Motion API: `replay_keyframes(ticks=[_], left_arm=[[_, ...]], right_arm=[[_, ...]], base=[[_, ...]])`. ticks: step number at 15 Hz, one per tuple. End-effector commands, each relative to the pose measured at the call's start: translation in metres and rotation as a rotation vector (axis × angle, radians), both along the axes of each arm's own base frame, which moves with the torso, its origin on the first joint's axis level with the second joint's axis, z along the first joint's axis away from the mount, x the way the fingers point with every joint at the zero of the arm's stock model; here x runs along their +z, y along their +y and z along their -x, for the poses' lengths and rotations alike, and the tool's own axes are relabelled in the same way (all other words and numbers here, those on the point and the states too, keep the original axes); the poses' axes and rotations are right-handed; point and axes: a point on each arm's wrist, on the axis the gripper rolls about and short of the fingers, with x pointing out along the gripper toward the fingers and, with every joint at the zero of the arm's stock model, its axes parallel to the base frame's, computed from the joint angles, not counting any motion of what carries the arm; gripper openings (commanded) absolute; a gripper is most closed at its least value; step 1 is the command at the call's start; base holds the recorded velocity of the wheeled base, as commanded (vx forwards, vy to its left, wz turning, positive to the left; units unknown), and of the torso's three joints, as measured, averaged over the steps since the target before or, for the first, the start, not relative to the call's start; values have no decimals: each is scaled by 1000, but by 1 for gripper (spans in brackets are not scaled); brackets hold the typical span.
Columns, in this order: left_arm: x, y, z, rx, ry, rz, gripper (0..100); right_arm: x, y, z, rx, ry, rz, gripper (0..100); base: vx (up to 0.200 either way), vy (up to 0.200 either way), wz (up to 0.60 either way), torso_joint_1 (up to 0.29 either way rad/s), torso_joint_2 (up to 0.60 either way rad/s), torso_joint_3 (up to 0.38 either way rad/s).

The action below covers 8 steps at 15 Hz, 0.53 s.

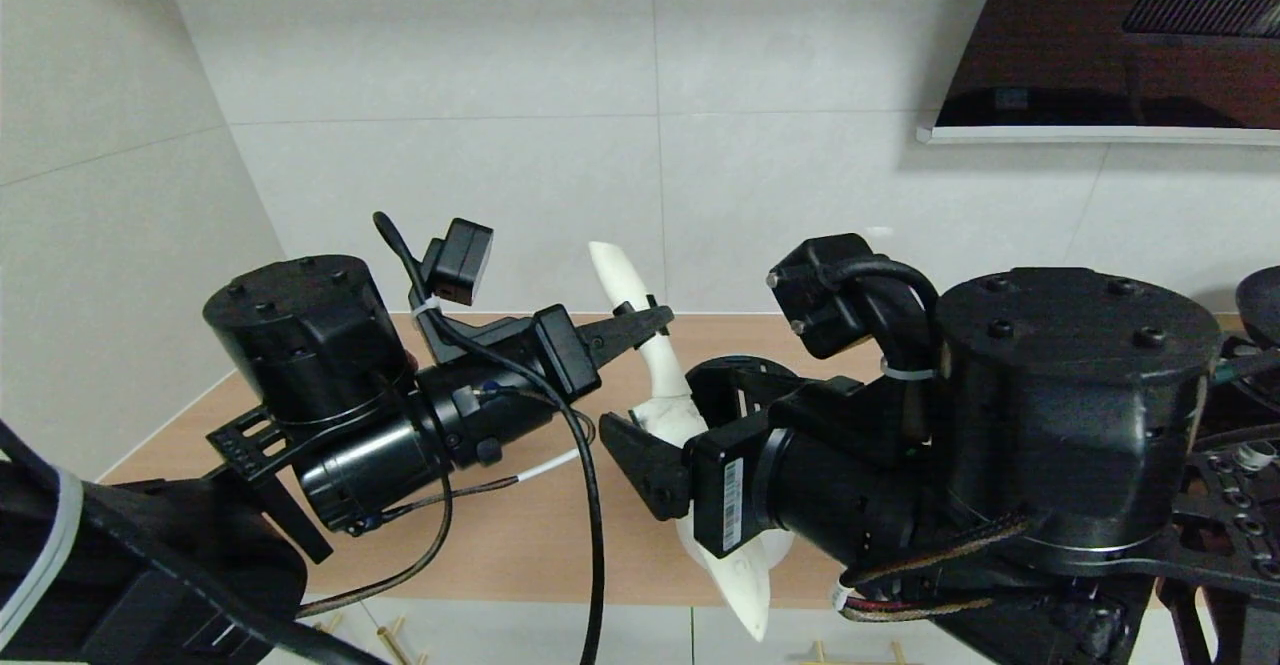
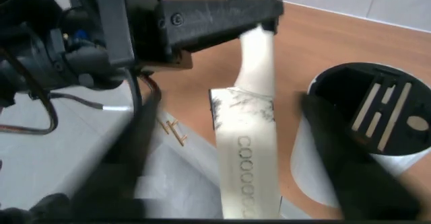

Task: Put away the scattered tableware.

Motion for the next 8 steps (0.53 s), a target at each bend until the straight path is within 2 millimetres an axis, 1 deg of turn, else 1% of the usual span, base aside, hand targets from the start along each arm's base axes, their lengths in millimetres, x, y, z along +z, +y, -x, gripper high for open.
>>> replay_keyframes(ticks=[1, 3, 5, 6, 7, 8], left_arm=[[3, 0, 0, 3, -8, 7, 0], [4, 0, 0, 4, -13, 10, 0], [9, 1, -1, 18, -24, 13, 0], [10, 0, -2, 23, -28, 14, 0], [21, 3, -3, 59, -49, 4, 0], [30, 3, -5, 111, -57, -14, 0]], right_arm=[[2, -1, 1, 1, -1, -5, 100], [5, -4, 1, -5, -7, -12, 100], [14, -18, -6, -45, -23, -35, 100], [16, -21, -7, -54, -26, -40, 100], [25, -41, -17, -117, -44, -61, 100], [31, -54, -25, -159, -56, -74, 100]], base=[[0, 0, 0, 0, 0, 0], [0, 0, 0, 0, 0, 0], [0, 0, 0, 0, 0, 0], [0, 0, 0, 0, 0, 0], [0, 0, 0, 0, 0, 0], [0, 0, 0, 0, 0, 0]])
